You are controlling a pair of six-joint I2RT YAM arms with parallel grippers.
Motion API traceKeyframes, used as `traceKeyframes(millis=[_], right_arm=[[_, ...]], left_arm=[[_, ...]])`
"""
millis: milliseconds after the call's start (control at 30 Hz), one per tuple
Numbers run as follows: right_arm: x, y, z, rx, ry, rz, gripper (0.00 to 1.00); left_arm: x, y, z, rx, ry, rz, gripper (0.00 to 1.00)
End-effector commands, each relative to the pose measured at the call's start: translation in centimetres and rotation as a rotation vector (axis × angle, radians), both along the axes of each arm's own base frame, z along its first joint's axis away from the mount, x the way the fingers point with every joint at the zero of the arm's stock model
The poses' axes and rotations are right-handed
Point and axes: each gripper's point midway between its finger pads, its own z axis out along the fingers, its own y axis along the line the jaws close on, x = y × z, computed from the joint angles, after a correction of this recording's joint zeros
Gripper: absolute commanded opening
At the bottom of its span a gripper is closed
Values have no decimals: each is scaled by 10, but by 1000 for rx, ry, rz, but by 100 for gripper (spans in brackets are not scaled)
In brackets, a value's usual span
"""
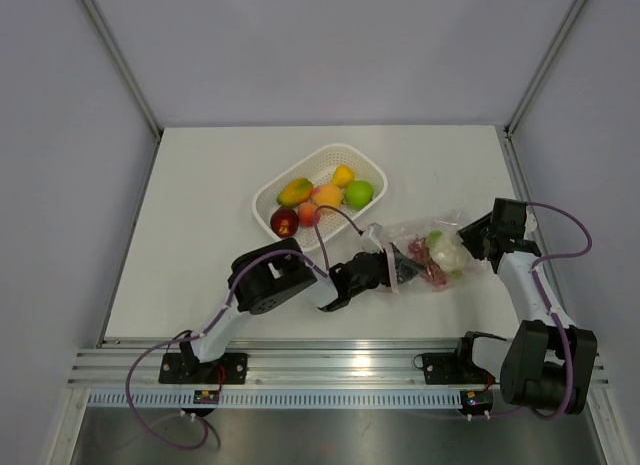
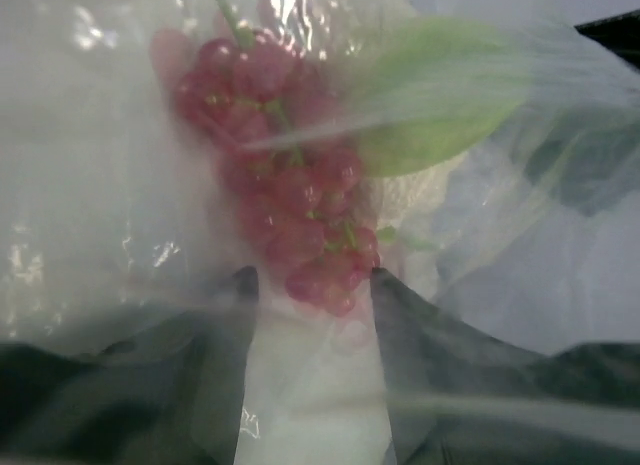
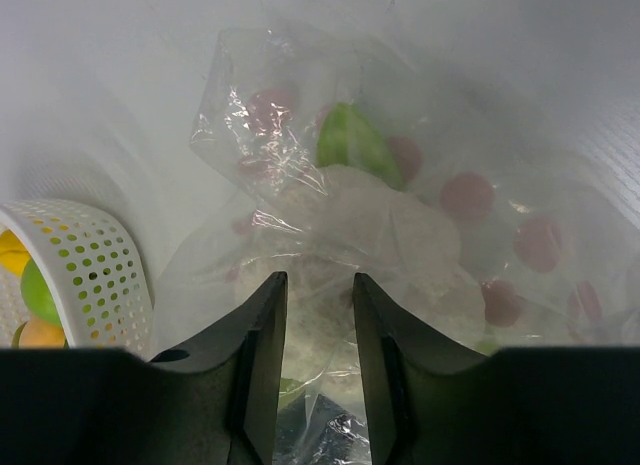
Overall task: Open the zip-top bag and remove the fake food
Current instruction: Adjust the zipper food storage bag at the center of the board, then pick up the fake fruit from the zipper food storage bag.
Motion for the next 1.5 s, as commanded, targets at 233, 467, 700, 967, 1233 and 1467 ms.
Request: traceKeyframes(millis=[233,467,700,967,1233,1467], right_arm=[[-10,5,-10,21,38,14,37],[-9,7,-10,27,29,21,32],[-9,8,-8,29,20,24,30],[-8,9,-6,30,10,35,28],[-9,8,-3,23,0,29,25],[-10,5,-3,11,3,17,24]], left_arm=[[-32,-20,0,8,6,-89,51],[-30,-30,1,27,-12,-94,51],[-24,-37,3,41,-24,-80,50],[-18,-45,1,73,-32,-74,51],[-9,-41,-10,105,-11,-53,39],[-11,-27,-6,86,-18,-41,29]])
